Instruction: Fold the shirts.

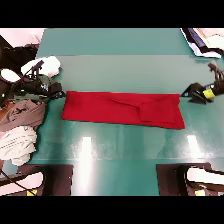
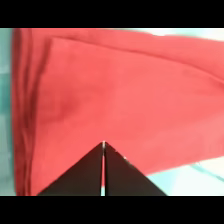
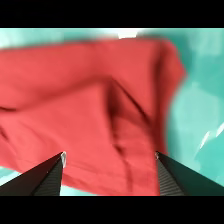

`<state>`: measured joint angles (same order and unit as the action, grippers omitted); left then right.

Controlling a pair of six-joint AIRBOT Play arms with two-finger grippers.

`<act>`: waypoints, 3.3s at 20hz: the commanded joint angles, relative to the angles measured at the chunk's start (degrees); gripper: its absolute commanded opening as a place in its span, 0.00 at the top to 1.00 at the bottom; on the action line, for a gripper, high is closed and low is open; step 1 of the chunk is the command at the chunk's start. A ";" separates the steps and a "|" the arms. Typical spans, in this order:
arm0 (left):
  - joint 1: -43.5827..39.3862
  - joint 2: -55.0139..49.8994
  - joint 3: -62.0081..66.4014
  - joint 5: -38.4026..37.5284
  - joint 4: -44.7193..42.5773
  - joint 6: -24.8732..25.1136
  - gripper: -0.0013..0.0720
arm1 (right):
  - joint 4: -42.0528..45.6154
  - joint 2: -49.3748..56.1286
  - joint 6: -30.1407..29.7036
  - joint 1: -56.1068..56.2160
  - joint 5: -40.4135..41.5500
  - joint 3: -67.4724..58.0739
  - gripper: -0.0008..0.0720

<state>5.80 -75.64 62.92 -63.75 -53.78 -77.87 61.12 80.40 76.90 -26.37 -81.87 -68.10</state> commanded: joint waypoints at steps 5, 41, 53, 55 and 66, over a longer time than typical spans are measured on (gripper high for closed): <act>-1.14 -0.07 0.39 -4.81 2.58 0.92 0.95 | -10.23 1.40 -16.79 -9.97 4.44 13.14 0.10; -36.15 -34.07 30.53 8.22 5.75 -5.51 0.95 | -18.86 -0.74 -0.07 29.11 -4.72 -27.91 0.97; -28.74 -33.03 36.04 -7.69 0.90 -4.63 0.95 | -18.86 13.09 3.87 41.35 -7.74 -46.34 0.97; -25.81 -29.44 37.09 -9.33 -2.99 -4.63 0.95 | -18.88 15.39 3.87 44.02 -7.65 -47.78 0.97; -4.09 -1.18 37.09 -18.64 -19.58 -3.69 0.95 | -19.17 30.40 -4.39 64.46 16.26 -47.80 0.96</act>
<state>-2.90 -82.61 99.94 -80.53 -70.35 -81.69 42.26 106.41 76.66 32.49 -75.79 -115.68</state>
